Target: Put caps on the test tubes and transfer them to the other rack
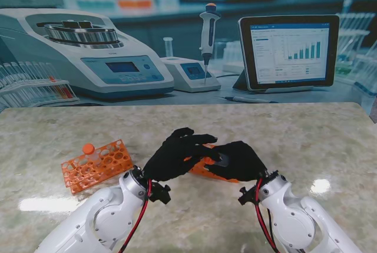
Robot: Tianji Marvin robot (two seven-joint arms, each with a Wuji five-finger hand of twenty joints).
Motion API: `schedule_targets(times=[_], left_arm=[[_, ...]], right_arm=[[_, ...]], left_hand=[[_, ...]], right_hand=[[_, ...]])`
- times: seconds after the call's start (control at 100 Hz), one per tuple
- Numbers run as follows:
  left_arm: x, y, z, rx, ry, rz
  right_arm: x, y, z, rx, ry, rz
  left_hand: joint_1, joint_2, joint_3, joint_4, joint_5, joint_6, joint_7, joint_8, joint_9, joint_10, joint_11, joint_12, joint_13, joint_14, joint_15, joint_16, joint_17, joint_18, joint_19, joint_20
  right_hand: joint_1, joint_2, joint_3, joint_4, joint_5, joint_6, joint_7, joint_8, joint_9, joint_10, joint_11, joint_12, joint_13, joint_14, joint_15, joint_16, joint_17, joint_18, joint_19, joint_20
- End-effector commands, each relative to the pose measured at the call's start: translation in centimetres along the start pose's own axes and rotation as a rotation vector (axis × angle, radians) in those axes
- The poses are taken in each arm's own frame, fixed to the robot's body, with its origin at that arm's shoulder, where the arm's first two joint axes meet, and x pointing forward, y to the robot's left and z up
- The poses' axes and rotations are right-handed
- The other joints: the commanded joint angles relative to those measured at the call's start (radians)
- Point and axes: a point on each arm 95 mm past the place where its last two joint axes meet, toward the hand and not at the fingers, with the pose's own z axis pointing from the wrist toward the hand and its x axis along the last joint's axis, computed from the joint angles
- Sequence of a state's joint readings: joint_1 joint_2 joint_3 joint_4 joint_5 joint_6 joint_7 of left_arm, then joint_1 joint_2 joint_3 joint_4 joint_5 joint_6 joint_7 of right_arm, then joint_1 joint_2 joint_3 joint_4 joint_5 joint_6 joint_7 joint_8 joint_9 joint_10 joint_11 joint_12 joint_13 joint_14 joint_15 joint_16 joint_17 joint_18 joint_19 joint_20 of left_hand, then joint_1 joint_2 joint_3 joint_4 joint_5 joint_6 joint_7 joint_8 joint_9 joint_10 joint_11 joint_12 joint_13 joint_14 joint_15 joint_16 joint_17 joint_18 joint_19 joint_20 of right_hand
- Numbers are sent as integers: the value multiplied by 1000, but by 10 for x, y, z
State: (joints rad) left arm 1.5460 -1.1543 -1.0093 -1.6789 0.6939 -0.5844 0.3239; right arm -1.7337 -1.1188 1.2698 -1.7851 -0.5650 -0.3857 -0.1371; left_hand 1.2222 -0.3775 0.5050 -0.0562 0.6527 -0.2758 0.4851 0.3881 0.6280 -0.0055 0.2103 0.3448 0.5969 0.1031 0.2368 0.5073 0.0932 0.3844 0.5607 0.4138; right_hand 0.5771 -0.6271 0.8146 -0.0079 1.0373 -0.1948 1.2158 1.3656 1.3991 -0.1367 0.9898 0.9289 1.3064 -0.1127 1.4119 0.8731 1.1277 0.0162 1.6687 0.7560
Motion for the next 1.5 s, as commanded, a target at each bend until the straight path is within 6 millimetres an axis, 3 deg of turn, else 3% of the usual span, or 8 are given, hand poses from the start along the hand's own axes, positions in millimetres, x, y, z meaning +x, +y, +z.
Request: schedule_targets(times=[0.0,0.37,0.57,0.7,0.74,0.85,1.13,1.49], left_arm=[[0,2,-2,-16,-2,-3],[2,-10,0,-7,-7,13],[4,-14,2,5,-1,11],[5,-15,3,7,0,7],[5,-15,3,8,0,4],[8,-18,2,12,-2,-7],[9,-20,-3,17,-22,-1],[2,-15,-3,15,-57,14]], right_arm=[[5,-1,1,-1,11,9],[5,-1,0,3,10,10],[5,-1,0,5,9,10],[4,-1,0,6,8,10],[4,-1,0,5,8,10],[4,-1,-1,5,7,9],[4,-1,0,6,8,7],[4,-1,0,6,9,8]], left_hand=[[50,53,-13,16,47,41,58,-26,-2,6,-27,-22,-26,-16,-16,-16,-23,-4,-9,-39],[69,154,-80,21,-21,71,-8,-70,-41,3,-43,-29,-60,-10,-27,-22,-42,-18,-46,-30],[67,210,-208,36,-64,91,-59,-98,-60,6,-50,-32,-74,-11,-32,-23,-45,-26,-65,-17],[48,276,-317,52,-84,196,-135,-138,-82,15,-55,-31,-85,-11,-33,-20,-49,-32,-77,-6],[65,315,-398,54,-88,230,-163,-152,-91,23,-57,-30,-90,-11,-34,-19,-51,-34,-84,-3],[54,327,-461,59,-94,289,-192,-161,-109,33,-62,-29,-102,-8,-36,-17,-58,-38,-94,-1],[-175,220,-497,97,-115,348,-133,-7,-117,51,-54,-1,-102,1,-23,4,-37,-27,-101,11],[-300,103,-434,50,-225,368,92,205,-133,51,-32,33,-95,-2,-10,22,-28,-12,-84,14]], right_hand=[[12,13,1,-14,45,-14,61,25,41,-18,14,15,18,-127,187,69,60,-63,256,61],[12,15,1,-14,45,-15,60,25,41,-18,14,16,19,-127,186,69,60,-63,256,61],[10,14,1,-15,45,-15,60,25,40,-17,14,16,19,-128,187,69,60,-62,256,61],[10,15,2,-15,46,-15,60,25,41,-18,14,16,19,-128,187,69,60,-62,256,61],[9,14,2,-15,46,-15,60,25,41,-17,14,16,19,-128,187,69,60,-61,256,61],[10,15,2,-15,46,-15,60,25,40,-18,13,16,19,-128,187,69,60,-61,256,61],[9,15,0,-15,46,-15,60,25,40,-18,13,16,19,-128,187,69,60,-61,256,61],[11,15,-2,-17,46,-15,60,25,40,-17,11,16,19,-128,187,69,60,-61,256,61]])
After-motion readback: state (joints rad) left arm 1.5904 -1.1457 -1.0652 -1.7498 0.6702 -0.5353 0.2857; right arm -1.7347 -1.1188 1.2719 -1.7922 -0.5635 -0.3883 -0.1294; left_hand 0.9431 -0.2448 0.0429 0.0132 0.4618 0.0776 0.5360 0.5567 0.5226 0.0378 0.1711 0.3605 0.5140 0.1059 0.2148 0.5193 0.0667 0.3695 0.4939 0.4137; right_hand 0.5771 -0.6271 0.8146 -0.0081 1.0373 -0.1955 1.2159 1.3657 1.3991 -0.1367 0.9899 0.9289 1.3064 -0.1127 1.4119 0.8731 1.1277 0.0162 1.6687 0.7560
